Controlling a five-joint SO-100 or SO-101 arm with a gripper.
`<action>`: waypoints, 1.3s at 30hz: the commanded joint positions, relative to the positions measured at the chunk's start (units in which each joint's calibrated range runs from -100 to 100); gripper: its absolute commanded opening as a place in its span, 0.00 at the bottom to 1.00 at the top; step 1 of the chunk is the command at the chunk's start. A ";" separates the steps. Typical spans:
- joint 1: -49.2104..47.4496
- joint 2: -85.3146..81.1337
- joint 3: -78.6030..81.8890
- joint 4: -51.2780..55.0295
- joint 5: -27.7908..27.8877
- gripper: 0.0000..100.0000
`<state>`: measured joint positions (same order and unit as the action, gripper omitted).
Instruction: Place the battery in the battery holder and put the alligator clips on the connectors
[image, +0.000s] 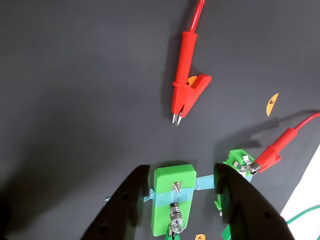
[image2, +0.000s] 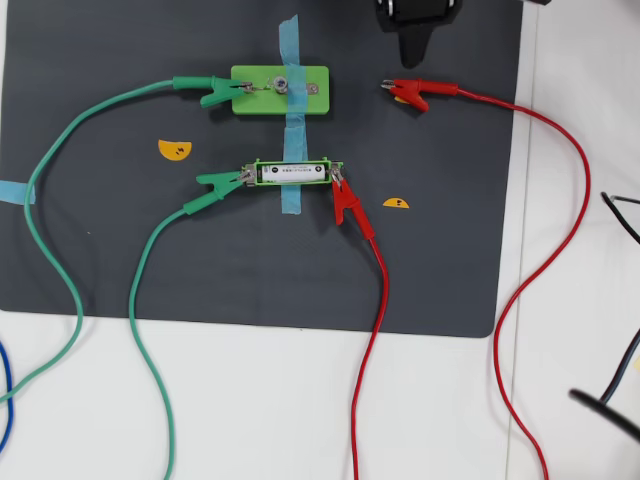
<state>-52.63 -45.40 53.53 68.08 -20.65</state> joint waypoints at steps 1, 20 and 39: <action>-2.24 3.67 -1.34 0.12 -1.20 0.12; -6.18 22.73 -10.72 -11.31 -7.25 0.12; -4.06 32.09 -10.99 -15.18 -9.96 0.27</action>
<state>-57.11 -14.15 45.18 53.50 -30.32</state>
